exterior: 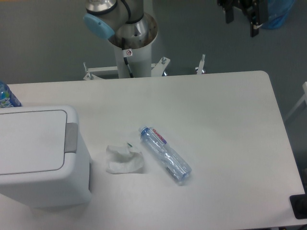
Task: Open the trash can
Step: 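Move the open gripper down toward the trash can lid, then lower the gripper fingers onto the trash can lid edge, then push the lid with the gripper finger to flip it open, then raise the gripper away from the opened trash can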
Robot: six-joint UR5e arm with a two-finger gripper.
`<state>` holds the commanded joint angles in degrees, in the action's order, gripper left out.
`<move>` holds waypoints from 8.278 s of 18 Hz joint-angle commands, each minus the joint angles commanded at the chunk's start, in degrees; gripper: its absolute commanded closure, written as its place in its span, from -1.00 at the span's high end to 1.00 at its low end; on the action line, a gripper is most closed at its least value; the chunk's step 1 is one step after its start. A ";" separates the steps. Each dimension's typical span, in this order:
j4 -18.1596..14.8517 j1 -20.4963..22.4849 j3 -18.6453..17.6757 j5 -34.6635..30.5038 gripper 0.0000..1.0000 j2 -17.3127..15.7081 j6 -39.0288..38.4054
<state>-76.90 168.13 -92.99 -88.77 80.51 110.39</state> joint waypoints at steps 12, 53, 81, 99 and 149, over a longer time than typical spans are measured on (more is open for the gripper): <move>0.00 -1.32 0.61 4.21 1.00 0.35 -10.44; 28.83 -36.91 2.81 11.43 1.00 17.05 -100.72; 28.83 -41.13 2.46 11.34 1.00 19.07 -100.81; 28.83 -41.40 2.37 11.34 1.00 19.16 -100.81; 27.33 -30.06 9.49 11.07 1.00 17.40 -92.72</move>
<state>-49.57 138.08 -83.50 -77.70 97.91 17.67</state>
